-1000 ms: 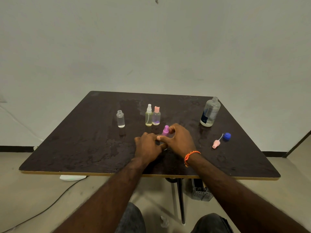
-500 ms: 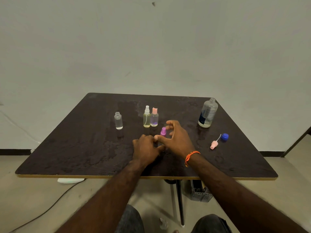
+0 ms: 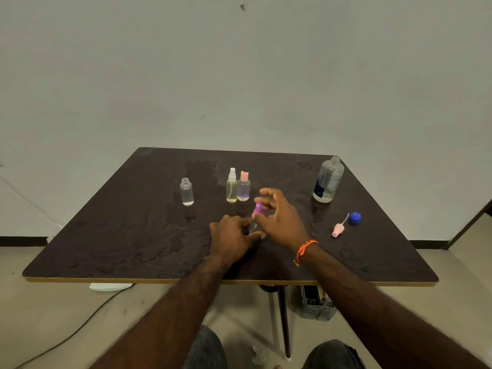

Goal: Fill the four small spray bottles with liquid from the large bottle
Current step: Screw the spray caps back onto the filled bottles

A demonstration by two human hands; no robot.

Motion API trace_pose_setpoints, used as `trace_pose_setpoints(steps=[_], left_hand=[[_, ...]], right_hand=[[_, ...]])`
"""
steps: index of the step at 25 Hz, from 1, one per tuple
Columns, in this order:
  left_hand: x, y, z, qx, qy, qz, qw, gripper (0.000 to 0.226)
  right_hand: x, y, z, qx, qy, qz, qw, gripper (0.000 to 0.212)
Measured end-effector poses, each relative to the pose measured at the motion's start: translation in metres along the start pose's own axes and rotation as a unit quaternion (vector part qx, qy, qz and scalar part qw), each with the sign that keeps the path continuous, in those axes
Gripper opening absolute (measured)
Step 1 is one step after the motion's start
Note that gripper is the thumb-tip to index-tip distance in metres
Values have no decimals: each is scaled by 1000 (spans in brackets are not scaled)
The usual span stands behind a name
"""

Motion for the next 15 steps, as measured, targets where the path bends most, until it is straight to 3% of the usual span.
trace_pose_setpoints(steps=[3, 6, 9, 12, 15], left_hand=[[-1, 0, 0, -12, -5, -8, 1000, 43], [1, 1, -1, -15, -8, -4, 1000, 44], [2, -1, -1, 9, -3, 5, 1000, 29], [1, -1, -1, 1, -12, -4, 1000, 33], [0, 0, -2, -28, -15, -11, 999, 45]], right_hand=[[-3, 0, 3, 18, 29, 1, 999, 35], [-4, -2, 1, 51, 62, -15, 997, 48], [1, -1, -6, 25, 12, -6, 1000, 69], [0, 2, -2, 4, -17, 5, 1000, 56], [-3, 4, 2, 42, 47, -13, 998, 51]])
Point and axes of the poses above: each hand's wrist, its own x-axis away from the middle knuckle, its own z-axis out of the back of the hand, y = z × x, the point moved 1 cm from there along -x, towards the middle knuckle, and after that the axes turned 13 degrees about y, right-handed, at the moved point
